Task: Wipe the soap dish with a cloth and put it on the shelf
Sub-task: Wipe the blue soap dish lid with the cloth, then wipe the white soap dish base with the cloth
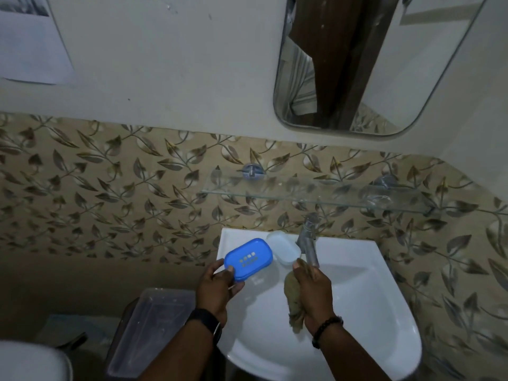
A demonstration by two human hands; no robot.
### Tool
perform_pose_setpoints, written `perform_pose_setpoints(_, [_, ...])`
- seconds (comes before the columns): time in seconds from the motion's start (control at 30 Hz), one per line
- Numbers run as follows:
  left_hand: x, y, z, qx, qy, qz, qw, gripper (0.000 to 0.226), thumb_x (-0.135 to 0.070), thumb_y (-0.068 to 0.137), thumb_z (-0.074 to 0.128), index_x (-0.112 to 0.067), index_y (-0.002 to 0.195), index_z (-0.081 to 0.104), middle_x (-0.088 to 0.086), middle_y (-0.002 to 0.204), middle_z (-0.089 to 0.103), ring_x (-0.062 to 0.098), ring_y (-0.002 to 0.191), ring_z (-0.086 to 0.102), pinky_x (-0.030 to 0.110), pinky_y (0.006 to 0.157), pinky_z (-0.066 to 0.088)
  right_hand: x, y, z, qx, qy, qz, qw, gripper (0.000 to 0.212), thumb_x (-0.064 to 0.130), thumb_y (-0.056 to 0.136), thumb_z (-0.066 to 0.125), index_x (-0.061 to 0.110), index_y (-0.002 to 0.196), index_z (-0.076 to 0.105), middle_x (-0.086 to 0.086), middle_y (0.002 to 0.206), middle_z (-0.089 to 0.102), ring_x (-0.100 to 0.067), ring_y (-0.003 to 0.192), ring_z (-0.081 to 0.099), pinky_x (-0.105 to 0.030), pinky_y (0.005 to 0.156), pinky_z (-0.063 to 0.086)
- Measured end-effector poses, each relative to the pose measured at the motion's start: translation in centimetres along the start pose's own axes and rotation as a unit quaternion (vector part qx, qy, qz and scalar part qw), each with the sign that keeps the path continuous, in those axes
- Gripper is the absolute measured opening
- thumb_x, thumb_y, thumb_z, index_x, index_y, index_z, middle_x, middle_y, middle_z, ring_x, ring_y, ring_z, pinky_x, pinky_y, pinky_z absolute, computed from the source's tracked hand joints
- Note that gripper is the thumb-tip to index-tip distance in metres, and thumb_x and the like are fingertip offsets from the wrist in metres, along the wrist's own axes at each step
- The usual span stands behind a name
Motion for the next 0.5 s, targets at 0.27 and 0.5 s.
perform_pose_setpoints(0.27, [-0.4, 10.1, 1.1, -0.093, 0.135, 0.051, 0.985, 0.037, -0.002, 0.093, 0.063, -0.003, 0.130, 0.057, 0.019, 0.120, 0.065, 0.038, 0.099, 0.067, 0.048, 0.081, 0.059, -1.1, -1.9, -3.2, -0.036, -0.031, 0.014, 0.999, 0.014, 0.023, 0.093, 0.069, 0.010, 0.088, 0.070, -0.015, 0.086, 0.073, -0.024, 0.074, 0.066, -0.034, 0.069, 0.055])
perform_pose_setpoints(0.5, [-0.6, 12.5, 2.7, -0.132, 0.464, 0.109, 0.869, 0.045, -0.023, 0.094, 0.065, -0.002, 0.133, 0.057, 0.024, 0.130, 0.062, 0.040, 0.118, 0.058, 0.043, 0.100, 0.046, -4.1, -1.6, -8.8, -0.100, -0.067, 0.062, 0.991, 0.045, 0.057, 0.072, 0.080, 0.016, 0.091, 0.075, -0.012, 0.084, 0.075, -0.034, 0.080, 0.072, -0.059, 0.083, 0.059])
Point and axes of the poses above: each hand's wrist, its own y-axis towards the middle knuckle, its own z-axis out of the palm, x = y × z, the point moved 3 cm from there along y, towards the middle knuckle
